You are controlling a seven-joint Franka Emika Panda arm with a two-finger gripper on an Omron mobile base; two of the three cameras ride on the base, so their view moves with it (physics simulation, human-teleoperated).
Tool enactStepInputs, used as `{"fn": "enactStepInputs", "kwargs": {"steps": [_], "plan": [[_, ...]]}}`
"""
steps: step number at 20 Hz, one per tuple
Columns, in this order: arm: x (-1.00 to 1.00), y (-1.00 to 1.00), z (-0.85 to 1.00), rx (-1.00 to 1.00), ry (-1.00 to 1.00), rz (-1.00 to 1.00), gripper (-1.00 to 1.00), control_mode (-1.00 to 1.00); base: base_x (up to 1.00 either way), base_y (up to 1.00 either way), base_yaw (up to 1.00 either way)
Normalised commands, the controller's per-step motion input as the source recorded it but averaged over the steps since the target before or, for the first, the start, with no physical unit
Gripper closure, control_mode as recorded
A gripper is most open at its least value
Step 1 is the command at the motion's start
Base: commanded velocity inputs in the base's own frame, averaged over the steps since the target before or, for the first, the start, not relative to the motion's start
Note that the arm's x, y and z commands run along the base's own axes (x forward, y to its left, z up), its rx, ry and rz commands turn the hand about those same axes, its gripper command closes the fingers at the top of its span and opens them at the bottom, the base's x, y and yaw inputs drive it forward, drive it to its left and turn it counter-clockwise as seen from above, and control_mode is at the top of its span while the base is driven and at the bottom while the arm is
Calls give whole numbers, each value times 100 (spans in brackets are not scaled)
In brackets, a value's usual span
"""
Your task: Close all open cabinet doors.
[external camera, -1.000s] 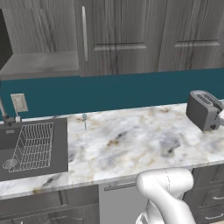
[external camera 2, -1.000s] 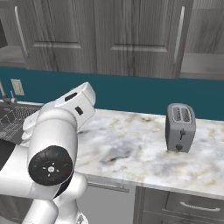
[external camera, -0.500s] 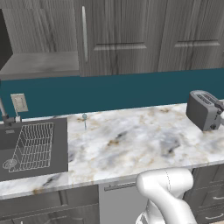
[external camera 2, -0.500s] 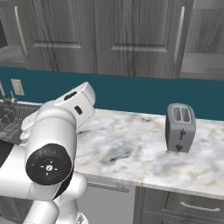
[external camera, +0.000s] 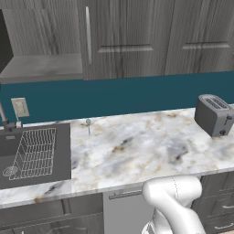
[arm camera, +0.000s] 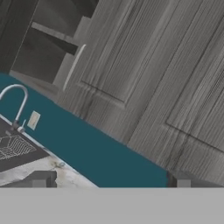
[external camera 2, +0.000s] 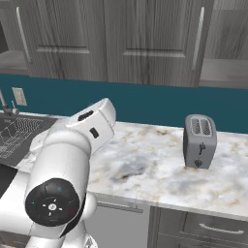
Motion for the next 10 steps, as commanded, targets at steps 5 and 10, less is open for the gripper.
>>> {"fn": "enactStepInputs", "kwargs": {"steps": [5,10], "plan": [[-10,-2,0,0,6,-8,-100,-100,0,0,0],[13,6,0,0,19,-3,-100,-100,0,0,0]]}}
